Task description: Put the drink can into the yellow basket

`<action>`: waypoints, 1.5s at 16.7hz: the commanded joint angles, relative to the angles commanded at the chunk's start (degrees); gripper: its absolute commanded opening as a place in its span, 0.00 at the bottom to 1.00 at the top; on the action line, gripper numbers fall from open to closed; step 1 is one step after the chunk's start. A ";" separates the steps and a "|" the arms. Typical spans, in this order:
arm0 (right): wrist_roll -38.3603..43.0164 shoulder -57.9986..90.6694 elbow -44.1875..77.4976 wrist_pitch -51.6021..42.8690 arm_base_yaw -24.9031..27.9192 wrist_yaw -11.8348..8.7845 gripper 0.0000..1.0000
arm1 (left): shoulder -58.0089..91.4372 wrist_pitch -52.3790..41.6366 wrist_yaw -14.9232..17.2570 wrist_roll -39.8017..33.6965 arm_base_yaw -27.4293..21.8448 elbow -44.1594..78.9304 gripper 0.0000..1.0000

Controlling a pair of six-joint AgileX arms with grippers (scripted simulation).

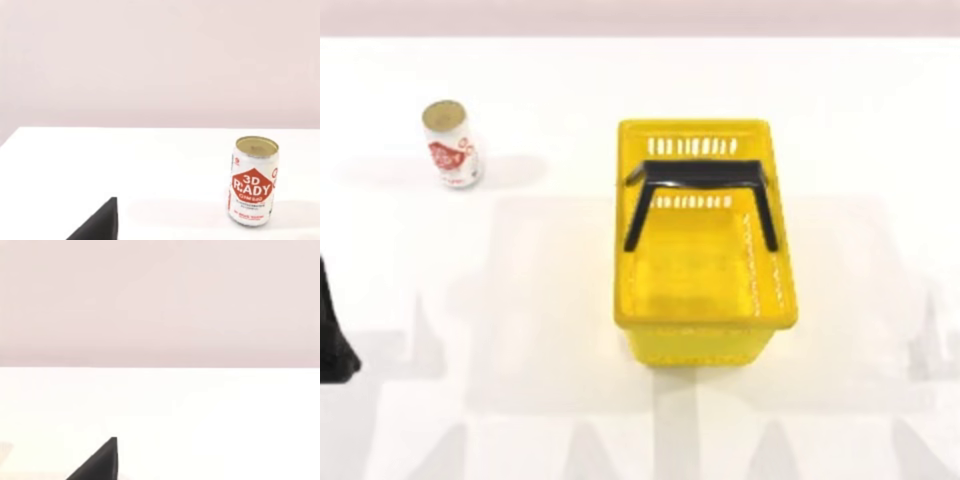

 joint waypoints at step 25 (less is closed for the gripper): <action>0.00 0.00 0.00 0.00 0.00 0.00 1.00 | 103.95 -60.58 4.36 29.38 -5.94 105.32 1.00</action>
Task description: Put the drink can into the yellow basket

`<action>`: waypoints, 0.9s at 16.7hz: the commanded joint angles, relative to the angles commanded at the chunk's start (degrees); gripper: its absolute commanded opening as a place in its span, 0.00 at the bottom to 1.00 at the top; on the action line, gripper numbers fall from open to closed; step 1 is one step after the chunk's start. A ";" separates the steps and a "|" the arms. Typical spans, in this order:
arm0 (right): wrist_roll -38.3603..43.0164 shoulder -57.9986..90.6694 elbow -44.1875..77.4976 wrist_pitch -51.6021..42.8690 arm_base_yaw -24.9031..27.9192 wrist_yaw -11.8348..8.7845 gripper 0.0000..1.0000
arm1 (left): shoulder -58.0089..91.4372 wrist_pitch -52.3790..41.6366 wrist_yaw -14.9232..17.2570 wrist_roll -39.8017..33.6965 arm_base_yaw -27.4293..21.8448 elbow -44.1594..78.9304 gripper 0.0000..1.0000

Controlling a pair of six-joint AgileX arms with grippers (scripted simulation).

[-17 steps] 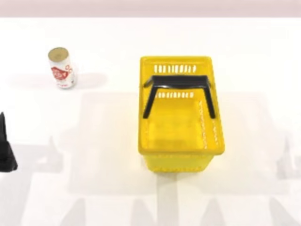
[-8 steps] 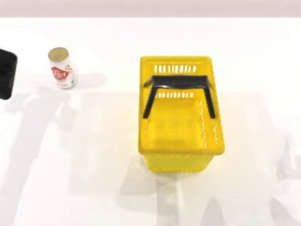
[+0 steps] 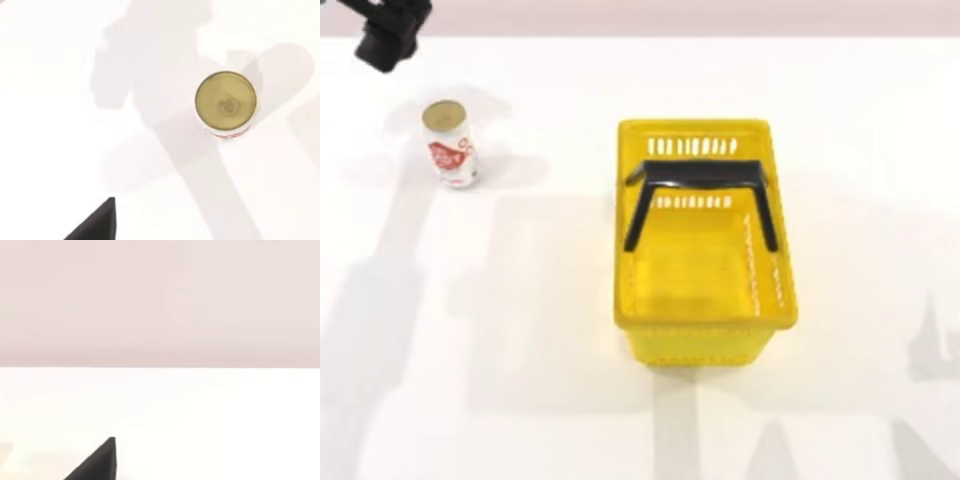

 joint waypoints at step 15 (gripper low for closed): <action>0.00 0.00 0.00 0.00 0.00 0.00 1.00 | 48.33 -27.87 -0.11 11.71 -0.29 49.77 1.00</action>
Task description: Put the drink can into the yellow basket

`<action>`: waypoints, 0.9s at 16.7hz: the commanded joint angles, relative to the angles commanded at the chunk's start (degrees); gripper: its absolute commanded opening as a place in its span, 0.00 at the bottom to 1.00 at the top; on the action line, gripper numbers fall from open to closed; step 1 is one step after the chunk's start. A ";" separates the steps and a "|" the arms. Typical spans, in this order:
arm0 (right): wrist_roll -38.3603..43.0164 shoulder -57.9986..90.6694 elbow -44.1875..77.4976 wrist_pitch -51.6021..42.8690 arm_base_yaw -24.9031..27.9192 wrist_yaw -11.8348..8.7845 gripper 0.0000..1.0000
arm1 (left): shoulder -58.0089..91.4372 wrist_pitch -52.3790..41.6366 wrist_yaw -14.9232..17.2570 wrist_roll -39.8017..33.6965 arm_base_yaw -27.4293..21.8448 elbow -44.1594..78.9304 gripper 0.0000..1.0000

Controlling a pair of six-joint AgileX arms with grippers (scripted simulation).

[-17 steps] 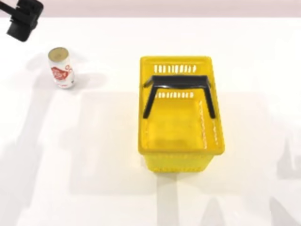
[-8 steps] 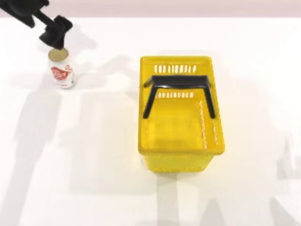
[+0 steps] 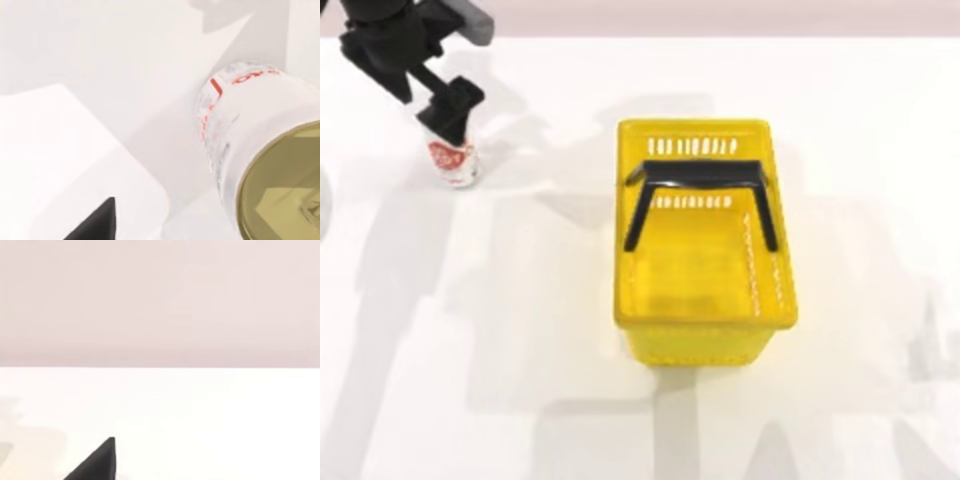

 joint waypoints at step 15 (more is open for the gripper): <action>0.00 0.00 0.00 0.00 0.00 0.00 1.00 | -2.87 14.12 -0.06 -0.33 -0.31 -16.98 1.00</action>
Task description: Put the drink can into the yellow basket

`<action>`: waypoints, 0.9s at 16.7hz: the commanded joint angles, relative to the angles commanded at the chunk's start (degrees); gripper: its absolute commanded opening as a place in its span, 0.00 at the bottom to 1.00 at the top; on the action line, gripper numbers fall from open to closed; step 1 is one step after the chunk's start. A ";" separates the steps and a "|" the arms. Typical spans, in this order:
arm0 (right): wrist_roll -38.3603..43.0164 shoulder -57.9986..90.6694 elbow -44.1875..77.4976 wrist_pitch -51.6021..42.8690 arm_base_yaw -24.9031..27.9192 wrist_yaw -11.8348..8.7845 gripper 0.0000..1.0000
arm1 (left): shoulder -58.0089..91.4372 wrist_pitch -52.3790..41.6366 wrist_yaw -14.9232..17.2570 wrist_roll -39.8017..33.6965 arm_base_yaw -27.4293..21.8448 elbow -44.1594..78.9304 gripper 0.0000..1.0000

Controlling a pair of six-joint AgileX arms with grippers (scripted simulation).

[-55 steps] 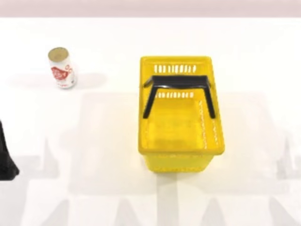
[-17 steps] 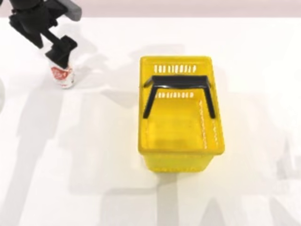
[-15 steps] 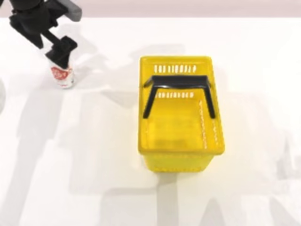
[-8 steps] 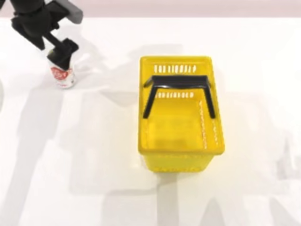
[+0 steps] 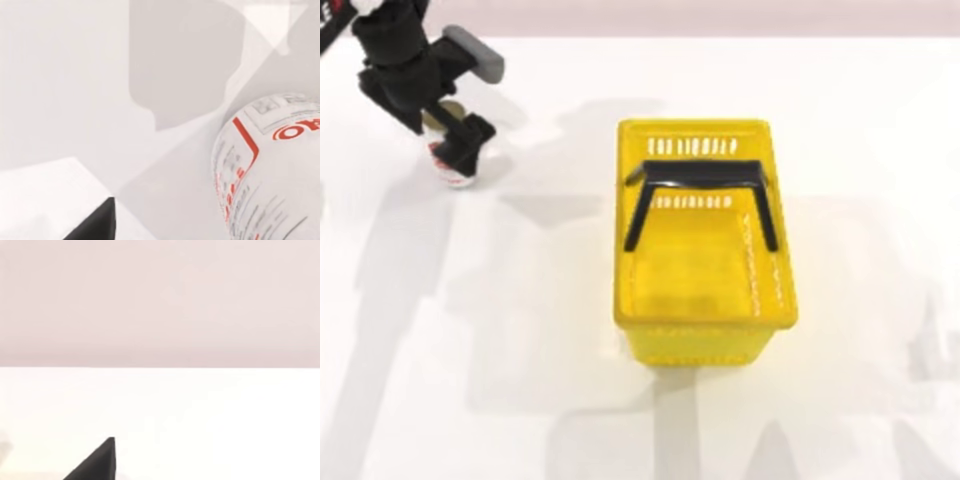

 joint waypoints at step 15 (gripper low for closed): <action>0.00 0.00 0.00 0.00 0.00 0.00 1.00 | 0.00 0.00 0.00 0.00 0.00 0.00 0.02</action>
